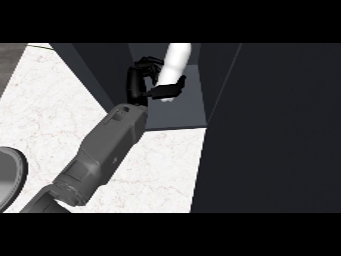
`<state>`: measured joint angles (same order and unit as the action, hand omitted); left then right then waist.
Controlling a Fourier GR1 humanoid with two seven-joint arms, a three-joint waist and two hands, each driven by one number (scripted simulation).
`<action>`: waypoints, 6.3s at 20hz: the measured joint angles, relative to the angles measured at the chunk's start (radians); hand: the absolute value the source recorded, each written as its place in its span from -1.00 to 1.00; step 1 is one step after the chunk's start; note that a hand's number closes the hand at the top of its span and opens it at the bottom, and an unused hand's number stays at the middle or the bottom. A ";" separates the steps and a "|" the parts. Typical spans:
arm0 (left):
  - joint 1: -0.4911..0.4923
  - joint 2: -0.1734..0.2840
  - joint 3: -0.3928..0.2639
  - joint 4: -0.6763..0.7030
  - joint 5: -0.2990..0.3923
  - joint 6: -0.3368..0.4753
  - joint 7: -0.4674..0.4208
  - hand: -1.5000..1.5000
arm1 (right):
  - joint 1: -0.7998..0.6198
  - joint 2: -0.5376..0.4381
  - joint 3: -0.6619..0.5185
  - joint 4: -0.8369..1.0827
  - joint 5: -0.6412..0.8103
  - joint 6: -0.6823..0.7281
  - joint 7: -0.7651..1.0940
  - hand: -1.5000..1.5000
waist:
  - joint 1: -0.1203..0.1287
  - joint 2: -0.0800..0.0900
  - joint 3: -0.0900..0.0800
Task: Pick up the bottled water, place it into the cabinet and close the cabinet
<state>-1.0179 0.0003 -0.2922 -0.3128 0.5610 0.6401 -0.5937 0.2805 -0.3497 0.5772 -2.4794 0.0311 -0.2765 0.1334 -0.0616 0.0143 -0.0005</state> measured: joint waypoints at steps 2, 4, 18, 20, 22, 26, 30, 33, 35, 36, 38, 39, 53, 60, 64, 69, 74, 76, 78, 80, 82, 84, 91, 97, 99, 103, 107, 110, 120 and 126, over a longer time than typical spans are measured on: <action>-0.025 0.000 0.006 0.042 -0.012 0.004 -0.017 -1.00 | 0.006 -0.005 -0.007 -0.002 -0.004 0.006 -0.007 -1.00 | -0.001 0.001 0.000; -0.039 0.001 0.007 0.082 -0.026 -0.002 -0.031 -1.00 | -0.002 -0.009 -0.024 -0.002 -0.009 0.014 -0.005 -1.00 | 0.000 0.003 0.000; -0.111 0.005 0.080 0.180 -0.011 -0.075 -0.074 -1.00 | 0.000 -0.006 -0.051 0.002 -0.029 0.046 -0.025 -1.00 | -0.014 0.010 -0.001; -0.110 0.006 0.079 0.189 -0.016 -0.082 -0.085 -1.00 | -0.003 -0.003 -0.053 0.002 -0.030 0.048 -0.022 -1.00 | -0.015 0.011 -0.001; -0.118 0.010 0.076 0.199 -0.026 -0.098 -0.086 -1.00 | -0.002 0.000 -0.052 -0.001 -0.031 0.045 -0.014 -1.00 | -0.012 0.009 -0.001; -0.142 0.006 0.083 0.198 -0.031 -0.131 -0.087 -1.00 | -0.008 0.000 -0.059 -0.003 -0.033 0.050 -0.003 -1.00 | -0.010 0.008 -0.001; -0.157 0.006 0.101 0.161 -0.016 -0.228 -0.106 -1.00 | -0.014 0.009 -0.059 0.004 -0.037 0.053 -0.010 -1.00 | -0.009 0.007 -0.001; -0.152 0.003 0.101 0.133 -0.009 -0.323 -0.113 -1.00 | -0.014 0.007 -0.065 0.002 -0.037 0.055 -0.002 -1.00 | -0.005 0.004 -0.001; -0.140 0.002 0.095 0.106 0.003 -0.361 -0.110 -1.00 | -0.001 -0.002 -0.079 0.000 -0.039 0.065 -0.012 -1.00 | -0.003 0.000 0.000; -0.134 0.001 0.091 0.095 0.009 -0.382 -0.109 -1.00 | -0.008 0.001 -0.079 0.000 -0.039 0.063 -0.003 -1.00 | -0.001 -0.001 0.000; -0.104 0.001 0.073 0.049 0.034 -0.402 -0.100 -1.00 | -0.007 0.003 -0.079 -0.001 -0.038 0.063 0.001 -1.00 | 0.003 -0.005 0.000; -0.092 0.000 0.066 0.026 0.043 -0.410 -0.094 -1.00 | -0.012 0.005 -0.087 0.000 -0.038 0.064 0.004 -1.00 | 0.010 -0.007 0.000; 0.273 0.037 -0.112 -0.530 0.081 -0.353 0.068 1.00 | -0.008 -0.017 -0.060 -0.007 -0.021 0.066 0.047 -1.00 | 0.072 -0.027 0.000; 0.517 0.124 -0.186 -0.822 0.055 -0.330 0.133 1.00 | -0.076 -0.094 -0.007 -0.005 -0.006 0.117 0.139 1.00 | 0.085 -0.027 0.000; 0.668 0.205 -0.205 -1.010 0.036 -0.315 0.151 1.00 | -0.119 -0.083 0.055 -0.004 -0.005 0.126 0.215 1.00 | 0.085 -0.024 0.000; 0.862 0.284 -0.220 -1.204 0.020 -0.316 0.139 1.00 | -0.187 -0.010 0.160 0.004 0.005 0.102 0.324 1.00 | 0.081 -0.018 0.002; 0.982 0.356 -0.189 -1.345 0.017 -0.328 0.151 1.00 | -0.290 0.089 0.235 0.052 0.062 0.085 0.412 1.00 | 0.077 -0.019 0.000; 1.043 0.378 -0.177 -1.381 0.022 -0.347 0.129 1.00 | -0.339 0.145 0.268 0.077 0.087 0.081 0.452 1.00 | 0.079 -0.019 0.000; 1.072 0.402 -0.140 -1.396 0.042 -0.373 0.124 1.00 | -0.374 0.191 0.302 0.104 0.110 0.083 0.478 1.00 | 0.077 -0.019 -0.001; 1.115 0.424 -0.122 -1.434 0.055 -0.390 0.121 1.00 | -0.415 0.199 0.322 0.118 0.129 0.070 0.517 1.00 | 0.079 -0.019 -0.001; 1.149 0.443 -0.095 -1.444 0.067 -0.415 0.103 1.00 | -0.454 0.181 0.328 0.120 0.143 0.071 0.538 1.00 | 0.082 -0.019 -0.002; 1.179 0.459 -0.076 -1.440 0.077 -0.444 0.087 1.00 | -0.502 0.164 0.338 0.126 0.168 0.060 0.544 1.00 | 0.087 -0.019 -0.002; 1.244 0.515 -0.010 -1.478 0.122 -0.514 0.078 1.00 | -0.628 0.125 0.352 0.150 0.184 -0.046 0.555 1.00 | 0.102 -0.016 -0.003; 1.298 0.547 0.023 -1.487 0.140 -0.575 0.060 1.00 | -0.756 0.208 0.241 0.293 0.135 -0.129 0.572 1.00 | 0.117 -0.010 -0.003; 1.308 0.559 0.041 -1.482 0.147 -0.597 0.054 1.00 | -0.826 0.262 0.190 0.405 0.101 -0.156 0.552 1.00 | 0.116 -0.008 -0.002; 1.335 0.580 0.077 -1.491 0.168 -0.635 0.052 1.00 | -0.939 0.317 0.044 0.605 -0.048 -0.121 0.485 1.00 | 0.115 -0.005 -0.001; 1.357 0.586 0.101 -1.487 0.173 -0.662 0.044 1.00 | -1.019 0.337 -0.098 0.805 -0.190 -0.032 0.392 1.00 | 0.108 -0.005 0.000; 1.371 0.590 0.122 -1.468 0.183 -0.701 0.034 1.00 | -1.072 0.333 -0.187 0.965 -0.257 0.044 0.310 1.00 | 0.104 -0.006 0.001; 1.388 0.605 0.165 -1.492 0.194 -0.729 0.061 1.00 | -1.168 0.342 -0.281 1.248 -0.354 0.303 0.092 1.00 | 0.116 -0.040 -0.009; 1.364 0.605 0.166 -1.493 0.189 -0.733 0.070 1.00 | -1.194 0.326 -0.293 1.314 -0.370 0.396 0.014 1.00 | 0.124 -0.043 -0.014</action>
<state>0.3459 0.6051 -0.1262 -1.8055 0.7497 -0.0933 -0.5234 -0.9139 -0.0241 0.2838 -1.1654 -0.3393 0.1199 0.1478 0.0625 -0.0286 -0.0149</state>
